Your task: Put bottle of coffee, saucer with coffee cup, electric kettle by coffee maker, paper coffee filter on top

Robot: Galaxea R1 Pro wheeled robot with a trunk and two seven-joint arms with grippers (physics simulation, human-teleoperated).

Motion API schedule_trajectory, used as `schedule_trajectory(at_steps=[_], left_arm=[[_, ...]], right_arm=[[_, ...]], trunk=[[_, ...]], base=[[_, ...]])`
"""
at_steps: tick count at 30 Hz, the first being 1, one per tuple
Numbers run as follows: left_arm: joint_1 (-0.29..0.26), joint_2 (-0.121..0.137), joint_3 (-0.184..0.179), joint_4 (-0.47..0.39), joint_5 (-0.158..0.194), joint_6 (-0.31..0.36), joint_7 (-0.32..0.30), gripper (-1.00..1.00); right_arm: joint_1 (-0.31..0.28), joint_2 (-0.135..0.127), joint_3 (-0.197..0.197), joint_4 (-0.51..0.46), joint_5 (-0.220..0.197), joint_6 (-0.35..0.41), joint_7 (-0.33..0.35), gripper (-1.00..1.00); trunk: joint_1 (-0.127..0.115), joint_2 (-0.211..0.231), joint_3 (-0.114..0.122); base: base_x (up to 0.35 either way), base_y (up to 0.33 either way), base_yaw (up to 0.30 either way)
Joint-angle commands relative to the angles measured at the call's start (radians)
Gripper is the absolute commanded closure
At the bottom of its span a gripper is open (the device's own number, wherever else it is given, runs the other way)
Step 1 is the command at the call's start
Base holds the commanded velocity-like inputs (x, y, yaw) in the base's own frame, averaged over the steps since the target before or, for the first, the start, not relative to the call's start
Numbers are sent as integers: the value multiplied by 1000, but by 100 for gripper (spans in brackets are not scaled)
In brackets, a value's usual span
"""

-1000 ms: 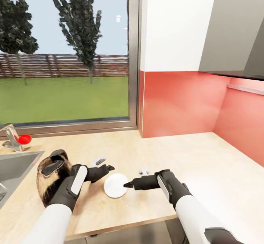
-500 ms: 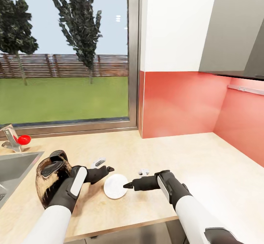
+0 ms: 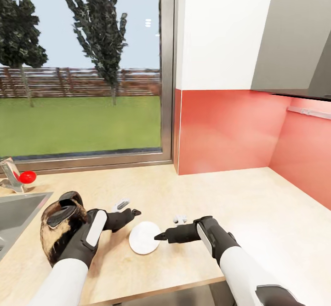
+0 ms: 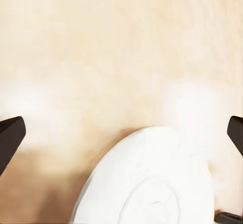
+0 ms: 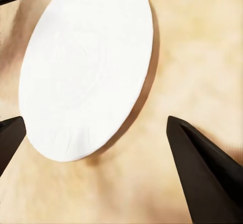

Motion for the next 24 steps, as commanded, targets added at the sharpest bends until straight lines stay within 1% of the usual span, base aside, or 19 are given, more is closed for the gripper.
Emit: schedule_trajectory(at_steps=[1, 5, 7, 8, 9, 16, 20, 24], left_arm=[[-1, 0, 30, 0, 5, 4, 5, -100], [-1, 2, 43, 6, 6, 4, 3, -100], [-1, 2, 61, 9, 6, 4, 1, -100], [-1, 1, 77, 12, 6, 3, -2, -100], [-1, 1, 81, 14, 6, 3, -2, -100], [-1, 0, 88, 17, 13, 5, -4, -100], [-1, -3, 88, 17, 34, 5, -4, -100], [-1, -7, 86, 17, 43, 6, -2, -100]], right_arm=[[0, 1, -2, 0, 15, 4, 6, -100], [0, 1, -2, 0, 15, 4, 6, -100], [0, 1, -2, 0, 15, 4, 6, -100], [0, 1, -2, 0, 15, 4, 6, -100], [0, 1, -2, 0, 15, 4, 6, -100], [0, 1, -2, 12, 15, 4, 7, -100], [0, 1, -2, 14, 15, 4, 7, -100], [0, 1, -2, 14, 15, 4, 7, -100]], trunk=[[1, -2, -2], [1, -2, -2], [1, -2, -2], [1, -2, -2], [1, -2, -2], [1, -2, -2], [1, -2, -2], [1, -2, -2]], base=[[4, 0, 0], [2, 0, 0], [0, 0, 0], [0, 0, 0], [0, 0, 0], [0, 0, 0], [0, 0, 0], [0, 0, 0]])
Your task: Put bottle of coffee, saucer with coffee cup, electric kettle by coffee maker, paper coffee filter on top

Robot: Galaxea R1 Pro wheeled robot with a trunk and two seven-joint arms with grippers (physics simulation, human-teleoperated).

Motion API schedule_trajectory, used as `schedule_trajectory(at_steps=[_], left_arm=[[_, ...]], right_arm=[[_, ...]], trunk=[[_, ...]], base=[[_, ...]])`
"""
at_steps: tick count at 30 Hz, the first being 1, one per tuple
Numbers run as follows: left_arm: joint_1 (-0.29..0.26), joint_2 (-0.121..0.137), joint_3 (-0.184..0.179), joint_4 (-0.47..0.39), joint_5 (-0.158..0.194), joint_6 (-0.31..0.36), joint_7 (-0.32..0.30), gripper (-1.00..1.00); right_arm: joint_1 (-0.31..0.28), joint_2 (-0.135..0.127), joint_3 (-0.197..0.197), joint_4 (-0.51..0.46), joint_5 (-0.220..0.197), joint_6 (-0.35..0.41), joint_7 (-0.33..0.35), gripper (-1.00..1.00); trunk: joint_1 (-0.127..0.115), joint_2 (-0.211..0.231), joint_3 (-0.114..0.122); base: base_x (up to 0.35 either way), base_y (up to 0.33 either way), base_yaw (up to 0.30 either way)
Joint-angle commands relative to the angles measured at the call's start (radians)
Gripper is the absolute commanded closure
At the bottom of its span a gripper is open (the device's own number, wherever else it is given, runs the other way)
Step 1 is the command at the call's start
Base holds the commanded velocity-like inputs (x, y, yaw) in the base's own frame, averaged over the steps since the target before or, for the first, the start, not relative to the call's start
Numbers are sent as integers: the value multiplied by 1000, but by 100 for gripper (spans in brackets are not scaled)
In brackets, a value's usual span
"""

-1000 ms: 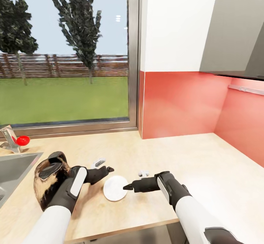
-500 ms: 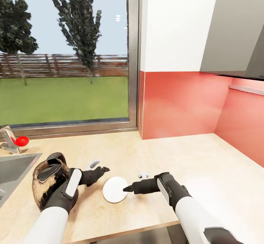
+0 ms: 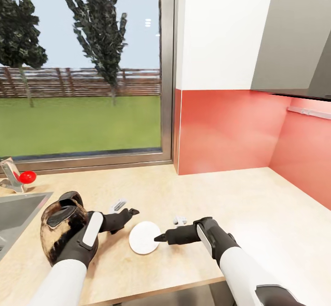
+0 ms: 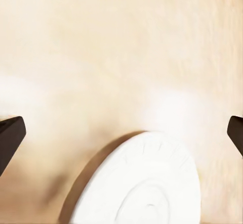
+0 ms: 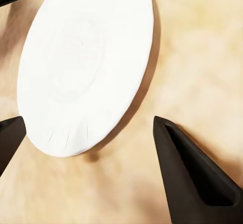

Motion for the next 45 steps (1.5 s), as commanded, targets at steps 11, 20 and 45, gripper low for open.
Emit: schedule_trajectory(at_steps=[11, 20, 45], left_arm=[[3, -7, -1, 0, 22, 7, 4, -100], [7, -22, -2, -1, 23, 9, 4, -100], [38, -45, -7, -3, 109, 16, 4, -100]], right_arm=[[0, 1, -1, -1, 18, 5, 6, -100], [0, 1, -1, -1, 17, 5, 6, -100], [0, 1, -2, 33, 18, 5, 6, -100]], trunk=[[1, -2, -2], [1, -2, -2], [1, -2, -2]], base=[[0, 0, 0], [0, 0, 0], [0, 0, 0]])
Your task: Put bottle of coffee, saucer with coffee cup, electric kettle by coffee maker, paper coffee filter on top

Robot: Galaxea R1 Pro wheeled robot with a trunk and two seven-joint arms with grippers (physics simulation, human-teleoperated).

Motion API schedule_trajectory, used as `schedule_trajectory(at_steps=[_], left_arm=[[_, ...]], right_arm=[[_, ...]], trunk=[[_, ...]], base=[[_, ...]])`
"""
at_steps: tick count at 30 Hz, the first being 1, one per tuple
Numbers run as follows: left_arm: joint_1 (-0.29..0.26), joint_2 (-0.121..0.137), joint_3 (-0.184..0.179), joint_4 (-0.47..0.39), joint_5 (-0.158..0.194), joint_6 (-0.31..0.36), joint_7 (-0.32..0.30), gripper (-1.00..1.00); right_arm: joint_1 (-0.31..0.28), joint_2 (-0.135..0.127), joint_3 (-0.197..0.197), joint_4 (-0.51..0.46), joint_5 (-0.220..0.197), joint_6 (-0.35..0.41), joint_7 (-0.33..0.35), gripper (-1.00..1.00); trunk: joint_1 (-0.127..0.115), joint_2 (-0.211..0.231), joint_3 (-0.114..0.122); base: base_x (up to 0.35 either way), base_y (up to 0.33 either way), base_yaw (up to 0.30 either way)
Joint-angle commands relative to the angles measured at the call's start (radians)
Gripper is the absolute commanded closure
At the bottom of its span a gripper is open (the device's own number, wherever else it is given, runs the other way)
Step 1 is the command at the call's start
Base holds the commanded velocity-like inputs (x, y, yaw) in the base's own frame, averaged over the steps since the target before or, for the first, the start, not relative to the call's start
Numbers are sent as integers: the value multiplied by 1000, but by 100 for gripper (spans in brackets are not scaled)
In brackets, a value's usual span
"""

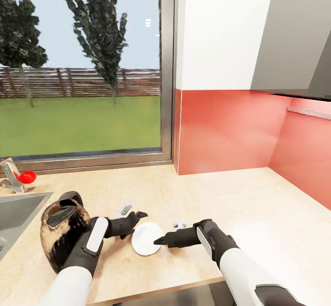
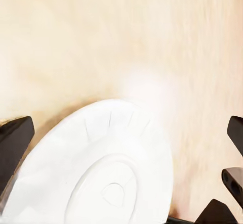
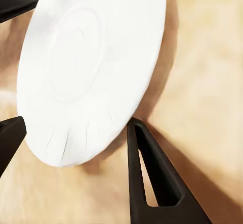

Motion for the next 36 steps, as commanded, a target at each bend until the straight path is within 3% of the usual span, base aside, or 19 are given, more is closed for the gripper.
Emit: schedule_trajectory(at_steps=[1, 7, 36], left_arm=[[3, -1, -1, -3, -4, 9, 7, -100], [13, -2, -23, -8, -2, 10, 7, -100], [16, -15, -34, -11, -2, 10, 5, -100]], right_arm=[[0, 1, 1, -1, 24, 4, 6, -100], [0, 1, 1, -1, 24, 4, 5, -100], [0, 1, 0, -1, 24, 4, 4, -100]], trunk=[[1, -1, -2], [1, -1, -2], [1, -1, -2]], base=[[0, 0, 0], [0, 0, 0], [0, 0, 0]])
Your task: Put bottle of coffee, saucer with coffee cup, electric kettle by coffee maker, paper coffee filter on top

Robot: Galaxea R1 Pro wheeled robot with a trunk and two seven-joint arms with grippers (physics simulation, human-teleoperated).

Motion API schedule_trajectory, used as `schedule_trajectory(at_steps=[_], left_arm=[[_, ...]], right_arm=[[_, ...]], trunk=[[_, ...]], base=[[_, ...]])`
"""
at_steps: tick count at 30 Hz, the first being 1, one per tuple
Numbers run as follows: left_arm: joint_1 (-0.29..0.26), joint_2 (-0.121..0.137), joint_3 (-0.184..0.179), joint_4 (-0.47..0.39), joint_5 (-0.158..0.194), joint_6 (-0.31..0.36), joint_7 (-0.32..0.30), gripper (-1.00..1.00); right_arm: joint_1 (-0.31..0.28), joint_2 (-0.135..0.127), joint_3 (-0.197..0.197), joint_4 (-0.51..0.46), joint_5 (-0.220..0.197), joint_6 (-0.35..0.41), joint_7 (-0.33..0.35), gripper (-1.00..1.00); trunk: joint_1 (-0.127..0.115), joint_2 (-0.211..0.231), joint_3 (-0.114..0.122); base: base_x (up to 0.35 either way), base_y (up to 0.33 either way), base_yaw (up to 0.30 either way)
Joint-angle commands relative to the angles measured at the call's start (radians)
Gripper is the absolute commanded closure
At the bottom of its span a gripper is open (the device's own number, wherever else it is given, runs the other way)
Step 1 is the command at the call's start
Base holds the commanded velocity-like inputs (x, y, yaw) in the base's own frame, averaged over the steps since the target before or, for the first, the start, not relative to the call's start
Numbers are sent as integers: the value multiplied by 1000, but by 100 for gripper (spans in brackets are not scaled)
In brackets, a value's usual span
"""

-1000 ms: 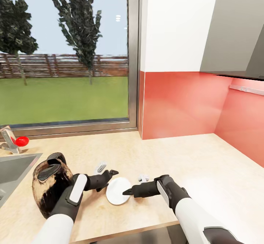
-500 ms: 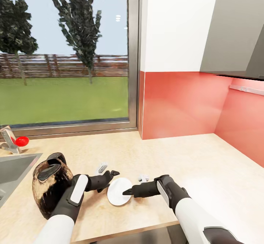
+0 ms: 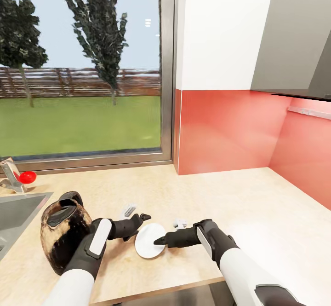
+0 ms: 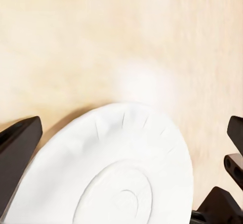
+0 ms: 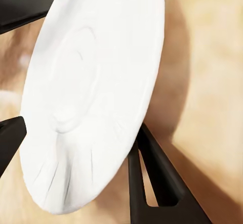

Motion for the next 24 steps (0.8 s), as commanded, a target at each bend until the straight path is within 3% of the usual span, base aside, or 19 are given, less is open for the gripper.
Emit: schedule_trajectory(at_steps=[1, 2, 24], left_arm=[[-1, -2, 4, 0, -2, 8, 6, -100], [-1, -2, 4, 0, -2, 8, 6, -100], [-1, 6, 2, -5, -2, 8, 8, -100]], right_arm=[[0, 1, 1, -1, 25, 3, 5, -100], [0, 1, 1, -1, 25, 3, 5, 100], [0, 1, 1, -5, 25, 3, 5, 100]], trunk=[[1, -1, -2], [1, -1, -2], [1, -1, -2]], base=[[0, 0, 0], [0, 0, 0], [0, 0, 0]])
